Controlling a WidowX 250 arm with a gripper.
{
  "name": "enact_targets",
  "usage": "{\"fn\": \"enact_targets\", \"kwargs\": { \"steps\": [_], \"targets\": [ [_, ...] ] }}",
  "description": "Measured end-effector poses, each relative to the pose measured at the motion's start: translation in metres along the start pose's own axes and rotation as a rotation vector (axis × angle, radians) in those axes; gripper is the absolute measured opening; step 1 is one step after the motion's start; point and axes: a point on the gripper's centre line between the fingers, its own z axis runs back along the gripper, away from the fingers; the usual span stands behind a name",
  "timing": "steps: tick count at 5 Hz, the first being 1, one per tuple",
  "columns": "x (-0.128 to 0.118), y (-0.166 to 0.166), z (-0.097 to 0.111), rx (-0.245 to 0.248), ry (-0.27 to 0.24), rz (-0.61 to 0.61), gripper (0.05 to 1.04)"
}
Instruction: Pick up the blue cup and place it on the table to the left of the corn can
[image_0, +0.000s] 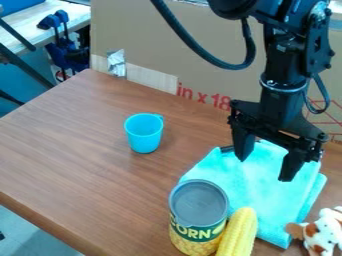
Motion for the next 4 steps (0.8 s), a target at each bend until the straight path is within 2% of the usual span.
{"fn": "enact_targets", "kwargs": {
  "steps": [1, 2, 3, 4],
  "targets": [
    [-0.006, 0.003, -0.012, 0.009, 0.042, 0.004, 1.001],
    [-0.011, 0.041, -0.020, 0.022, 0.070, 0.060, 1.001],
    [-0.016, 0.096, -0.015, 0.024, 0.031, 0.220, 1.001],
    [-0.016, 0.135, -0.013, 0.027, 0.007, 0.271, 1.001]
  ]
}}
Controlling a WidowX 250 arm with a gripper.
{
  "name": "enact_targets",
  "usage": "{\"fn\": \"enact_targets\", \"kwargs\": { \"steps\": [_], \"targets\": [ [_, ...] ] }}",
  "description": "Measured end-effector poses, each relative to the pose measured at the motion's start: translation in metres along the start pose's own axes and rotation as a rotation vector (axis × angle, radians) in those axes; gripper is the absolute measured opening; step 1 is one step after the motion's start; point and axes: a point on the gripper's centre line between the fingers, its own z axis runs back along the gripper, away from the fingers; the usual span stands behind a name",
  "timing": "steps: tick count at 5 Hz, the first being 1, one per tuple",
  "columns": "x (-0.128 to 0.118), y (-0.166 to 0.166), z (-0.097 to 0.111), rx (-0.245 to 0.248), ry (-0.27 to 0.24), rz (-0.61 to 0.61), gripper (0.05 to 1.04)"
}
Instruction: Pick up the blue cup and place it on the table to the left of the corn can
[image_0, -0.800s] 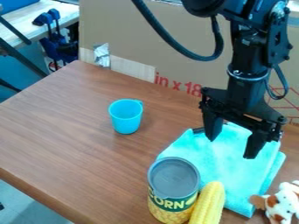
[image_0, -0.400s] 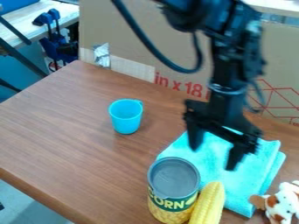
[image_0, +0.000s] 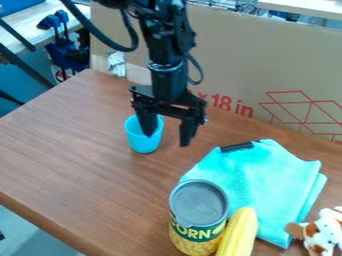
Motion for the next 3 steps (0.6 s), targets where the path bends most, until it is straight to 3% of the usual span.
{"fn": "enact_targets", "kwargs": {
  "steps": [2, 3],
  "targets": [
    [0.024, 0.035, 0.003, 0.038, -0.049, 0.030, 1.001],
    [0.029, 0.041, -0.007, 0.069, -0.011, 0.032, 1.001]
  ]
}}
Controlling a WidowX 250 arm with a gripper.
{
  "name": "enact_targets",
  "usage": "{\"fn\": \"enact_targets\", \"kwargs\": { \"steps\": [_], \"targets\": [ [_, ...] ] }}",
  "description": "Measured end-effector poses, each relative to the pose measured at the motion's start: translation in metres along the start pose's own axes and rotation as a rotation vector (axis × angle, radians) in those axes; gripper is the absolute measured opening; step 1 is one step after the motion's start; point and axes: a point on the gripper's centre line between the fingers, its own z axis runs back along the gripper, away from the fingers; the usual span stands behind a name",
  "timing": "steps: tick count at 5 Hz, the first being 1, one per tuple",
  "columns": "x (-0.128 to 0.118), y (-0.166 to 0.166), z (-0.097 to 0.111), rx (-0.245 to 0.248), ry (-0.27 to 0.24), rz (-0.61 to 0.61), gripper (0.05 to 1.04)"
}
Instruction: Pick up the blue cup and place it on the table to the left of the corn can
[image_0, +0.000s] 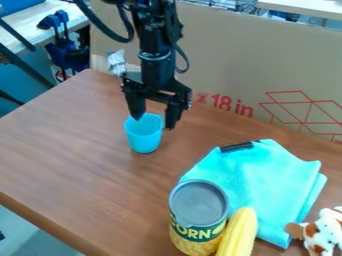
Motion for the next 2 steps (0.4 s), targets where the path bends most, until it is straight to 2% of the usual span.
{"fn": "enact_targets", "kwargs": {
  "steps": [2],
  "targets": [
    [0.006, 0.001, -0.021, -0.010, 0.059, -0.013, 1.001]
  ]
}}
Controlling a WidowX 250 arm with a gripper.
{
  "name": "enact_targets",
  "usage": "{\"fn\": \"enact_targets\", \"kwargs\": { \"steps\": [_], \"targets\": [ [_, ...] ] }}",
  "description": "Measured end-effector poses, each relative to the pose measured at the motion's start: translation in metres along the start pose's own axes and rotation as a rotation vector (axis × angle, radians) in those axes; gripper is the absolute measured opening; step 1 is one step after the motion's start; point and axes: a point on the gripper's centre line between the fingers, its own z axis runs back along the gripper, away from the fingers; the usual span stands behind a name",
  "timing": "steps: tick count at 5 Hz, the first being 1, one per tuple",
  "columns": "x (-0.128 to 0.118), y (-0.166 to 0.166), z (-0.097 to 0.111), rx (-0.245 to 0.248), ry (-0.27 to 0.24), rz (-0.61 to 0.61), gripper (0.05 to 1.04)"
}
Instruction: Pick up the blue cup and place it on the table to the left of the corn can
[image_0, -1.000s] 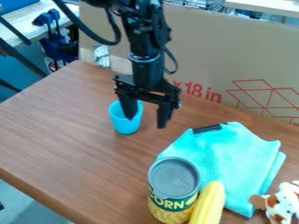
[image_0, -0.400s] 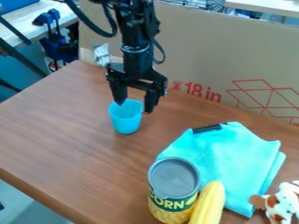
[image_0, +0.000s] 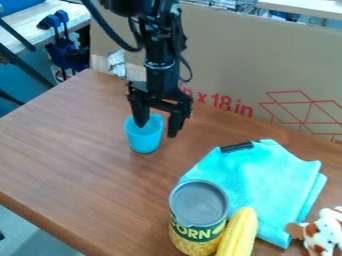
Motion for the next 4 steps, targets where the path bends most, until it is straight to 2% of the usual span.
{"fn": "enact_targets", "kwargs": {
  "steps": [1, 2, 4],
  "targets": [
    [0.003, -0.001, -0.005, 0.001, 0.001, 0.002, 1.001],
    [0.004, -0.001, -0.017, -0.005, 0.028, 0.014, 0.948],
    [0.005, 0.001, -0.021, -0.011, 0.011, 0.041, 0.358]
  ]
}}
